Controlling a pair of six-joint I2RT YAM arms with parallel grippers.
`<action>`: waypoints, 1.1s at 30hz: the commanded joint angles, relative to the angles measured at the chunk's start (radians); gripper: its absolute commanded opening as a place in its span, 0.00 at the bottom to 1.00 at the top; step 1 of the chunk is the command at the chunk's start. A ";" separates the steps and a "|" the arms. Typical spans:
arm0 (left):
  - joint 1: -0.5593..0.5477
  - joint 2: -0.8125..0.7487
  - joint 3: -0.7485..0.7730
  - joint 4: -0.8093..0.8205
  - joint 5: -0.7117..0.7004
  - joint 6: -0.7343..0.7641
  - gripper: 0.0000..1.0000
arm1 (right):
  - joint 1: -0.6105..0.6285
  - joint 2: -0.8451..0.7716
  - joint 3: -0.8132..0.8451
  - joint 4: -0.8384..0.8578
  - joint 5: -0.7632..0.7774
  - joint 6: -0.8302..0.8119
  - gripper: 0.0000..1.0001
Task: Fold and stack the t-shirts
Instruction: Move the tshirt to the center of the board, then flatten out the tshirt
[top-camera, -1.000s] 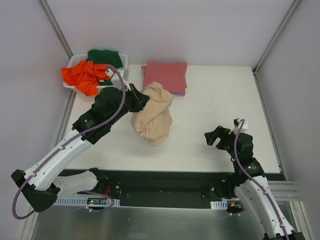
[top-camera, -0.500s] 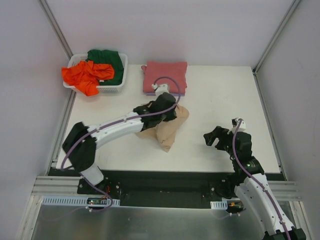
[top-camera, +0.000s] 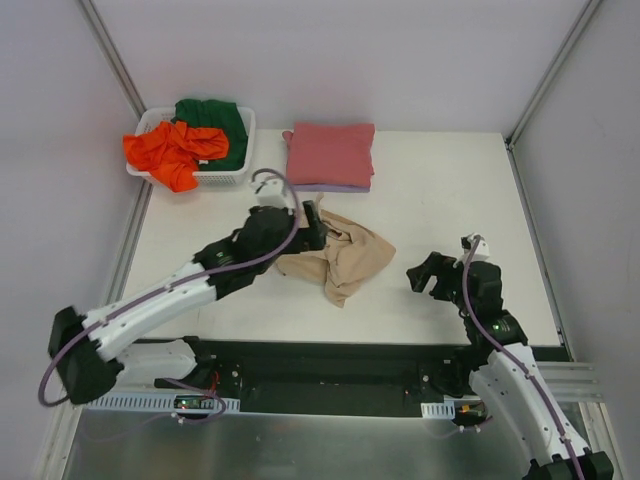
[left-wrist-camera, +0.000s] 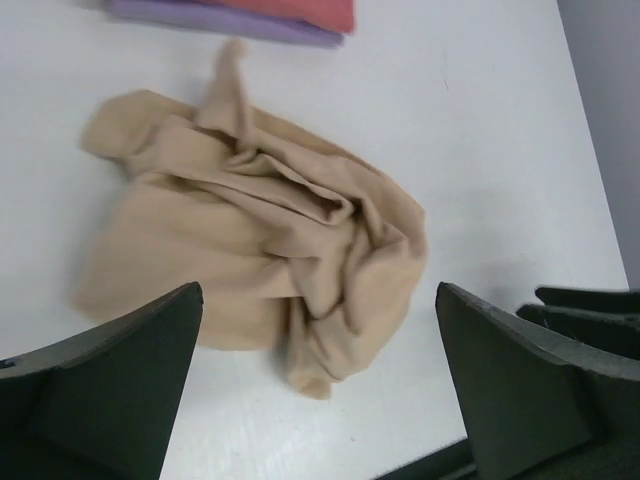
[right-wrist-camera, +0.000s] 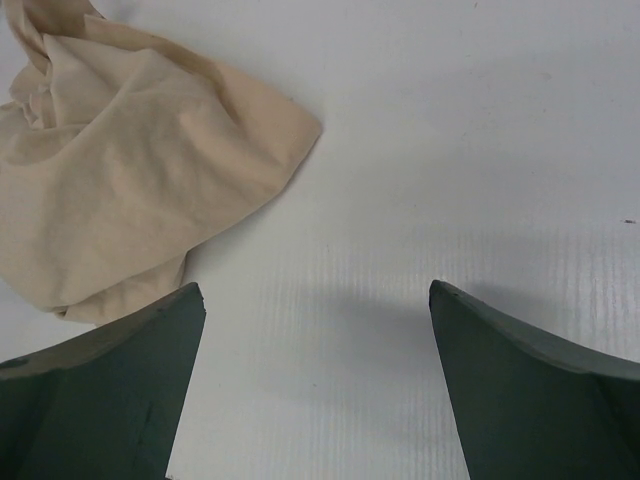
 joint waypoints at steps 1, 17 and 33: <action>0.149 -0.233 -0.230 -0.040 -0.072 -0.060 0.99 | 0.006 0.058 0.108 0.011 -0.039 -0.039 0.96; 0.578 -0.200 -0.572 0.080 0.463 -0.230 0.89 | 0.388 1.041 0.953 -0.036 0.123 -0.084 0.96; 0.578 0.068 -0.542 0.309 0.583 -0.118 0.55 | 0.475 1.598 1.457 -0.185 0.217 -0.013 0.96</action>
